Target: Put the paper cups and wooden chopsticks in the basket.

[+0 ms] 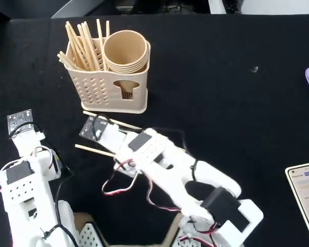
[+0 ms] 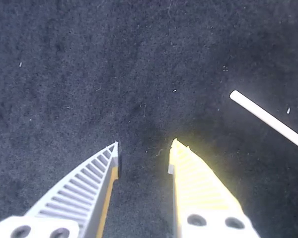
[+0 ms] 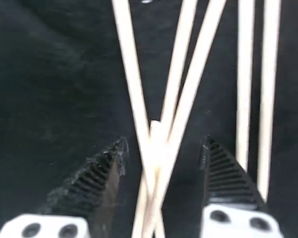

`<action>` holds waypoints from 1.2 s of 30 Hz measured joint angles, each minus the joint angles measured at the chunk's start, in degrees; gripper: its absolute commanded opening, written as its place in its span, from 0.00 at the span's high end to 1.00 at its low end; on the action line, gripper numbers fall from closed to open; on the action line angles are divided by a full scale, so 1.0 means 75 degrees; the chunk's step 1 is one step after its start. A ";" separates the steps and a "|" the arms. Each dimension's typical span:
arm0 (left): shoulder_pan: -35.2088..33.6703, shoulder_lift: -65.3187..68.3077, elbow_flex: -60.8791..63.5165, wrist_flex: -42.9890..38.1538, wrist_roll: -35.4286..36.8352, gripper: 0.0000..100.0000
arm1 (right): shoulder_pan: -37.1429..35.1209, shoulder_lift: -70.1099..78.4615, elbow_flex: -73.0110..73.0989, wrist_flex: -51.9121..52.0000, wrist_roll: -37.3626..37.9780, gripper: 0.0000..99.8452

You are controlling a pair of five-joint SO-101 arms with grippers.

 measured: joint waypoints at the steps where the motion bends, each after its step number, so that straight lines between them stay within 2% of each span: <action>1: 0.0000 0.0000 0.0000 0.0000 0.0000 0.83 | 0.0012 0.0000 0.0000 0.0000 0.0047 0.76; 11: 0.0000 0.0000 0.0000 0.0000 0.0000 0.83 | -0.0164 0.0586 -0.0094 -0.0152 0.0188 0.77; 19: 0.0000 0.0000 0.0000 0.0000 0.0000 0.83 | -0.0105 0.1184 -0.0680 -0.0129 0.0152 0.99; 23: 0.0000 0.0000 0.0000 0.0000 0.0000 0.83 | -0.0105 0.1160 -0.0692 -0.0117 -0.0152 0.99; 36: 0.0000 0.0000 0.0000 0.0000 0.0000 0.83 | -0.0117 0.0199 -0.0680 0.0434 -0.0188 0.98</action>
